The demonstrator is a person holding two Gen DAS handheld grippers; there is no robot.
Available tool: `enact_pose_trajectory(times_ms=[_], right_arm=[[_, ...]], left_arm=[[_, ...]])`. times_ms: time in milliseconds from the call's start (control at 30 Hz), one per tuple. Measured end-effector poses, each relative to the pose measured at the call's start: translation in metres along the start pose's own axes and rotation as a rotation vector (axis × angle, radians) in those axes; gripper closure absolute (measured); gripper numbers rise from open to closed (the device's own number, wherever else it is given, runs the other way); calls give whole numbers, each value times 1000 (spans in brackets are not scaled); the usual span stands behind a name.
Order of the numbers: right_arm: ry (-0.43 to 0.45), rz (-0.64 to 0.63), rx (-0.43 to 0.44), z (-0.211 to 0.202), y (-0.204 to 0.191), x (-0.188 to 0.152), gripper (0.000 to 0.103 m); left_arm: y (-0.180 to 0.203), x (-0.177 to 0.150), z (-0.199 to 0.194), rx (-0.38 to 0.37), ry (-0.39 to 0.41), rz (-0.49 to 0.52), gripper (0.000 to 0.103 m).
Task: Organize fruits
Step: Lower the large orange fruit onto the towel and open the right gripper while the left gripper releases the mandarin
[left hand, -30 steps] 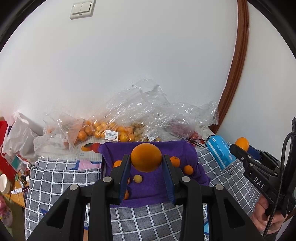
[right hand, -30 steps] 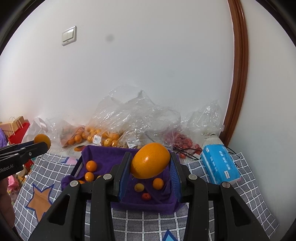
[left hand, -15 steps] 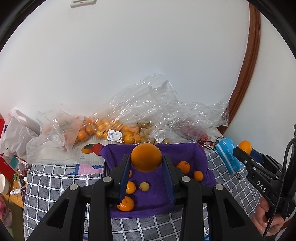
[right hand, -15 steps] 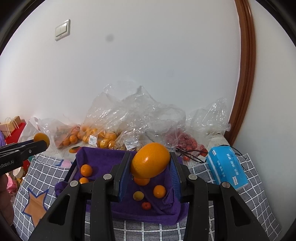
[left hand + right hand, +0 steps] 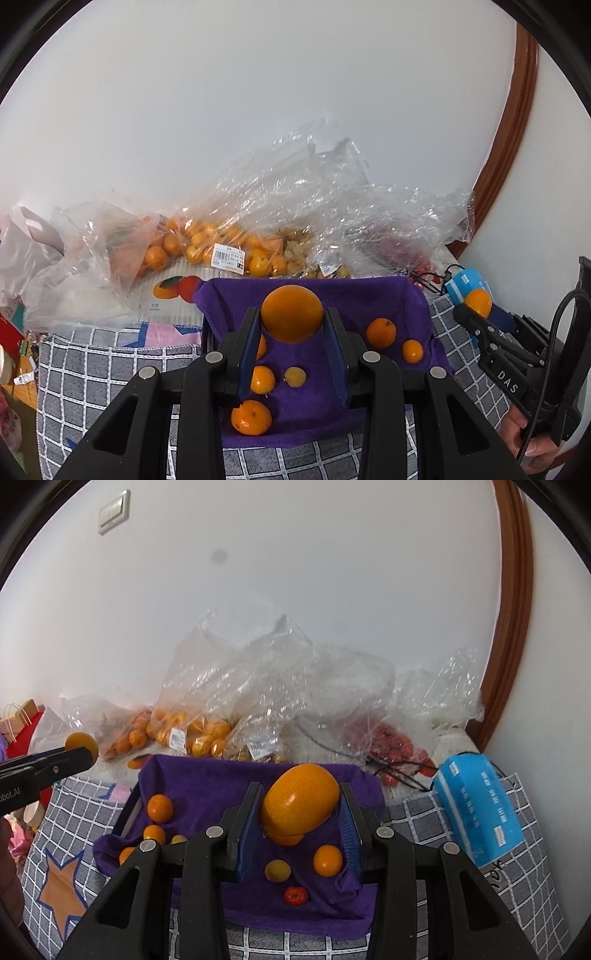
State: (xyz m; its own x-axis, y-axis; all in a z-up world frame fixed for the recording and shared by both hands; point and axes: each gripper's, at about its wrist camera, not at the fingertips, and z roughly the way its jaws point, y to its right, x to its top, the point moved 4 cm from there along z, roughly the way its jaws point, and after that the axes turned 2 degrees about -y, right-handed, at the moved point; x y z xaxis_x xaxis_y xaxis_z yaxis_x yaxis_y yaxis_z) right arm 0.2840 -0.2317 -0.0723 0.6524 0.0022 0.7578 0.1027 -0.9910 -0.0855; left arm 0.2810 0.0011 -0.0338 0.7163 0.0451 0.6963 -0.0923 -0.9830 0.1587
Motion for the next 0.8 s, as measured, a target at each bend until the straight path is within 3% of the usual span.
enact_pose_trajectory(times_ms=[367, 800], right_arm=[[-148, -5, 23, 63, -3, -36, 63], [-225, -43, 26, 96, -8, -60, 63]], left_arm=[[-6, -17, 64, -4, -126, -15, 70], [-10, -36, 108, 17, -223, -13, 70]])
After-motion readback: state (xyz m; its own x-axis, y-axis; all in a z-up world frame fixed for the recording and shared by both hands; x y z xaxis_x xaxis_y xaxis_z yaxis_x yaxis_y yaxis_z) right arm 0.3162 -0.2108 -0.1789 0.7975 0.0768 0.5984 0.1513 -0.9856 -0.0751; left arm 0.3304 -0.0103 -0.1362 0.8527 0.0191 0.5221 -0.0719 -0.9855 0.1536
